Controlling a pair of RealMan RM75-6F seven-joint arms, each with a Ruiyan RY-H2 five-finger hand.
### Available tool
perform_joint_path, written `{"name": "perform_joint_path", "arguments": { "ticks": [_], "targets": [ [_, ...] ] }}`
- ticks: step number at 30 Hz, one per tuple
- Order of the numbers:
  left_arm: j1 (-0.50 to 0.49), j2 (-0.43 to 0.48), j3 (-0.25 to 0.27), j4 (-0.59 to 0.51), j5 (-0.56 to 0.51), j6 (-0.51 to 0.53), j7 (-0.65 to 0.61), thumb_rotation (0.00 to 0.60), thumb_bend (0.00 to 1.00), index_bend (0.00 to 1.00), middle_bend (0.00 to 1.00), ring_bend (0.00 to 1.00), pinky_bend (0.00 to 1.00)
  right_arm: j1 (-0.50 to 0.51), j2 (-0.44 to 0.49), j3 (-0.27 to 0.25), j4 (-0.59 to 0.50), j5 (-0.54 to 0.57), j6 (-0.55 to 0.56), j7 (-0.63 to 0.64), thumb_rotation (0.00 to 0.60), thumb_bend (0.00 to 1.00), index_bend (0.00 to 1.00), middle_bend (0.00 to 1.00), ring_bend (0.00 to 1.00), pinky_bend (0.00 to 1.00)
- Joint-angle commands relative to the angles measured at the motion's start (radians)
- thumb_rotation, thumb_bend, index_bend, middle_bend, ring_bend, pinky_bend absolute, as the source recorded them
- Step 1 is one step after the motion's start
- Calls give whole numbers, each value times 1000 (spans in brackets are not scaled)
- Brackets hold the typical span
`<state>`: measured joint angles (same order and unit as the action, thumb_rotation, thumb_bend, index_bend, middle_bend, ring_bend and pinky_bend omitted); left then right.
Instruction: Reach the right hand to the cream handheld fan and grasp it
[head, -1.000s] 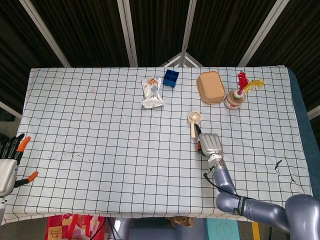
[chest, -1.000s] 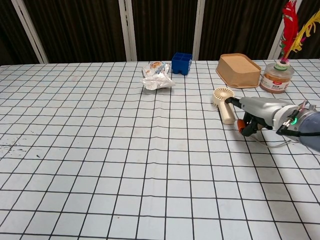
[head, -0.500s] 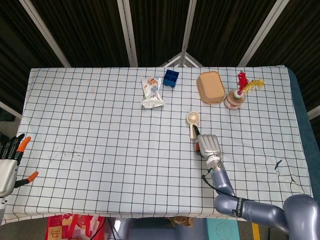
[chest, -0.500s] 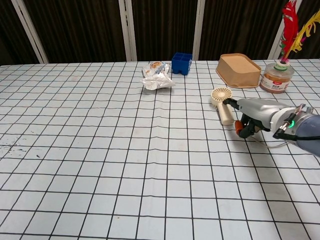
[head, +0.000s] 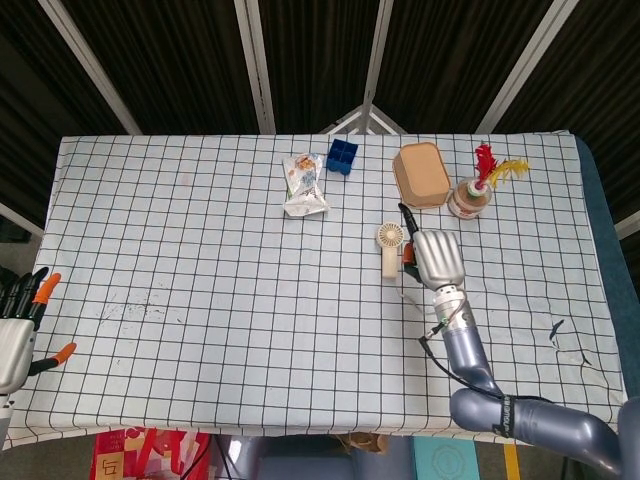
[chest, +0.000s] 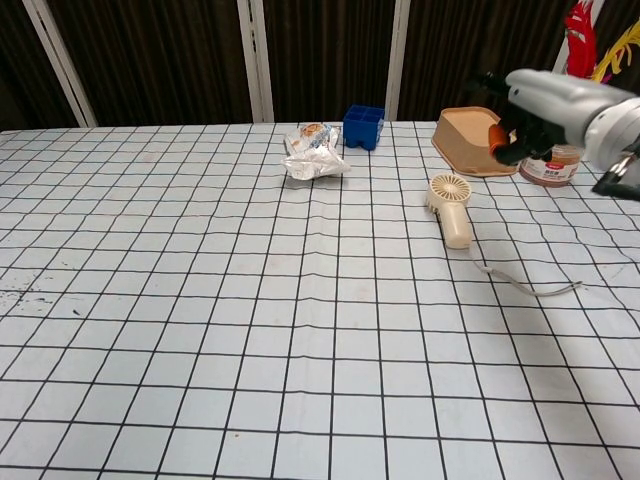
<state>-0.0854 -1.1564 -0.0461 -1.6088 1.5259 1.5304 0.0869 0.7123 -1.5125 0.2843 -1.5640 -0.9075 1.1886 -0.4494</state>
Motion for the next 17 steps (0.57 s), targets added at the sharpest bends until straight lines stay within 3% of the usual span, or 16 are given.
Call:
{"name": "perform_joint_path", "arguments": {
  "ticks": [1, 4, 8, 11, 14, 17],
  "targets": [
    [1, 0, 0, -2, -1, 0, 1, 600, 94, 0, 0, 0, 0, -64, 89, -47, -96, -82, 49, 25, 600, 762, 0, 560, 571, 512],
    [2, 0, 0, -2, -1, 2, 4, 600, 93, 0, 0, 0, 0, -111, 141, -98, -152, -125, 66, 35, 600, 723, 0, 395, 388, 344],
    [6, -1, 1, 0, 4, 10, 11, 600, 93, 0, 0, 0, 0, -209, 258, -226, -249, -235, 116, 22, 600, 594, 0, 94, 62, 87],
    [7, -2, 4, 5, 10, 15, 17, 600, 93, 0, 0, 0, 0, -282, 327, -305, -296, -322, 177, 23, 600, 512, 0, 1, 0, 20],
    [10, -3, 5, 7, 15, 21, 26, 600, 93, 0, 0, 0, 0, -369, 372, -379, -299, -423, 263, 56, 600, 471, 0, 0, 0, 0],
    [13, -9, 8, 11, 23, 29, 44, 600, 93, 0, 0, 0, 0, -455, 381, -438, -235, -532, 356, 117, 600, 459, 0, 0, 0, 0]
  ]
}}
